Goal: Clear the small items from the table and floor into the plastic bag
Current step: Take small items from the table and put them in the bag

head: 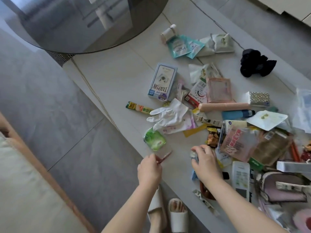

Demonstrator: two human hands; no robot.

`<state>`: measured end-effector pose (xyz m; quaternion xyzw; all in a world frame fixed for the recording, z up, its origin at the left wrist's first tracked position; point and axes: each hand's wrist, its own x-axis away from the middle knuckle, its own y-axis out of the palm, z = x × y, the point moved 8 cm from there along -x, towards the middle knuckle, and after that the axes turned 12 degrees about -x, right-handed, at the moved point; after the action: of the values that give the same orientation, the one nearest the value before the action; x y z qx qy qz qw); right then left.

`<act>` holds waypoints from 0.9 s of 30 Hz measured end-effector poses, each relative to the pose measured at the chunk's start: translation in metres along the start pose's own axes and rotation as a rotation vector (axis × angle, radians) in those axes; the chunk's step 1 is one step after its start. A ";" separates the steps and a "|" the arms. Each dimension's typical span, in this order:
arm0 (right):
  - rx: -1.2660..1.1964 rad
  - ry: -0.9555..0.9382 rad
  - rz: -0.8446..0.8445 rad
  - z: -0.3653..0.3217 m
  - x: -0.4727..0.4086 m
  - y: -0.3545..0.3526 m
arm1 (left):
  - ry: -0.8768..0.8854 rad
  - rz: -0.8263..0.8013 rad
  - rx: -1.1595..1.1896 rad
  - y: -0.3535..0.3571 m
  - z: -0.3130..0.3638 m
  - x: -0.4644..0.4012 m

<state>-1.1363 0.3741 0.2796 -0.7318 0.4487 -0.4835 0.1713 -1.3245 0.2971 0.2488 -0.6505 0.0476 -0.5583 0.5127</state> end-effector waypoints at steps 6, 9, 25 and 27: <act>-0.063 -0.038 0.005 -0.030 0.000 -0.018 | -0.117 0.009 0.359 -0.029 -0.013 0.013; -0.106 -0.036 -0.003 -0.036 -0.003 -0.018 | -0.235 0.043 0.496 -0.045 -0.019 -0.001; -0.279 0.031 -0.021 -0.025 -0.009 -0.004 | -0.308 -0.074 0.477 -0.025 -0.012 -0.053; -0.320 0.031 -0.037 -0.029 -0.008 -0.008 | -0.317 -0.062 0.509 -0.025 -0.015 -0.047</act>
<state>-1.1585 0.3904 0.2950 -0.7503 0.5090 -0.4202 0.0368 -1.3667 0.3299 0.2327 -0.5811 -0.1945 -0.4594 0.6430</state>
